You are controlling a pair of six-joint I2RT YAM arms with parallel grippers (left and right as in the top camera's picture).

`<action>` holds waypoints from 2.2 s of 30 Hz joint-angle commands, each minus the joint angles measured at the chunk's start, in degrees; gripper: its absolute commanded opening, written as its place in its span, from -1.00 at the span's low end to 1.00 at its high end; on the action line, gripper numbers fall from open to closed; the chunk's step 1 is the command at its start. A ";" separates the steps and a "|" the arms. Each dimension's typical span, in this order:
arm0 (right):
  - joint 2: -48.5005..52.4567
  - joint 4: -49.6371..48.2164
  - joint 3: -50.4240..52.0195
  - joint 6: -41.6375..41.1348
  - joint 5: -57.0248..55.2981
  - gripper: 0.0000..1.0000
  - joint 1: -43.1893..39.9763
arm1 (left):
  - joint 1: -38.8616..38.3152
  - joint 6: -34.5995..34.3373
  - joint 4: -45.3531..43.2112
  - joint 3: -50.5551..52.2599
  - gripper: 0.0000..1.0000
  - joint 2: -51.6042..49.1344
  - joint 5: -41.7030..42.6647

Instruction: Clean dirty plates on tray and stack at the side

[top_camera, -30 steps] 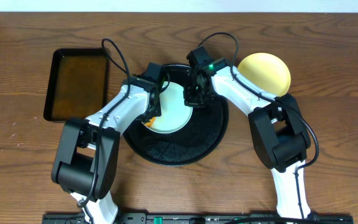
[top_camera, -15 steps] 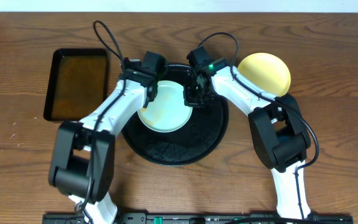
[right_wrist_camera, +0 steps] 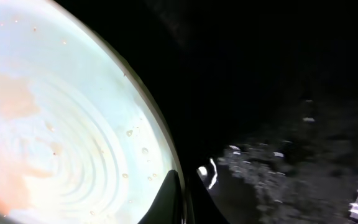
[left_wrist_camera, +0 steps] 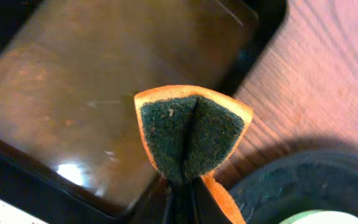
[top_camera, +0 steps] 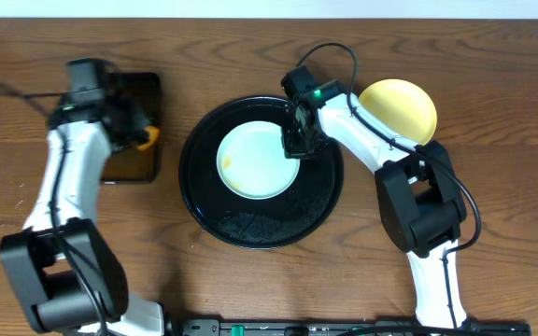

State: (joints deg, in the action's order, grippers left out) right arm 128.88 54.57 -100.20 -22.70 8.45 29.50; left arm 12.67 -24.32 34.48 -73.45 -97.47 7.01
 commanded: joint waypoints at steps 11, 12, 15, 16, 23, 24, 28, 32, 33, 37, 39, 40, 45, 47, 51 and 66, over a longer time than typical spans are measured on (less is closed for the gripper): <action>-11.74 1.64 -3.74 4.59 -24.55 -0.98 4.85 | 5.70 4.37 0.50 0.26 -0.80 -0.66 6.82; -12.76 1.62 -3.74 4.81 -26.67 -0.97 5.68 | 5.70 4.37 0.48 0.26 -0.81 -0.66 6.03; -15.65 1.42 -3.74 5.70 -33.99 -0.97 8.35 | 5.70 4.39 0.87 0.28 -0.81 -0.66 4.35; -16.50 1.18 -3.74 6.64 -36.00 -0.97 9.22 | 5.70 4.39 1.16 0.28 -0.81 -0.66 3.98; -19.50 -1.51 -3.74 14.32 -51.89 -0.97 14.88 | 5.70 4.44 1.25 0.81 -0.80 -0.70 3.89; -19.50 -2.01 -3.74 15.91 -55.30 -0.97 15.85 | 5.70 4.92 1.27 0.85 -0.80 -0.70 3.89; -19.50 -3.82 -3.74 24.52 -62.88 -0.98 18.95 | 5.70 5.68 1.31 0.85 -0.80 -0.70 3.89; -19.50 -7.93 -3.74 33.11 -68.32 -0.98 22.18 | 5.70 5.70 1.46 0.85 -0.80 -0.70 3.89; -19.50 -9.31 -3.74 34.29 -69.81 -0.98 22.97 | 5.70 5.70 1.46 0.85 -0.80 -0.70 3.89; -19.50 -14.95 -3.74 39.89 -74.88 -0.98 25.59 | 5.70 5.70 1.70 0.85 -0.80 -0.70 3.89; -19.50 -17.18 -3.74 41.88 -76.08 -0.98 26.49 | 5.70 5.68 1.73 0.87 -0.80 -0.70 3.91; -19.50 -17.79 -3.74 42.84 -76.13 -0.98 26.77 | 5.70 5.68 1.75 0.85 -0.80 -0.70 3.91; -19.50 -18.62 -3.74 44.63 -76.11 -0.98 27.32 | 5.70 5.68 1.99 0.85 -0.80 -0.70 3.91; -19.50 -18.71 -3.74 45.42 -76.00 -0.98 27.32 | 5.68 5.68 2.08 0.85 -0.80 -0.70 3.91; -19.50 -22.01 -3.74 52.52 -76.48 -0.98 27.52 | 5.68 5.68 2.12 0.85 -0.80 -0.70 3.91; -19.50 -17.31 -3.74 41.44 -71.41 -0.98 26.51 | 5.68 5.68 2.32 0.87 -0.80 -0.70 3.91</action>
State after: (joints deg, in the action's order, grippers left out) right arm 110.72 34.24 -103.00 28.95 -68.60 56.45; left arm 18.26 -19.44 36.45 -73.32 -97.51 11.62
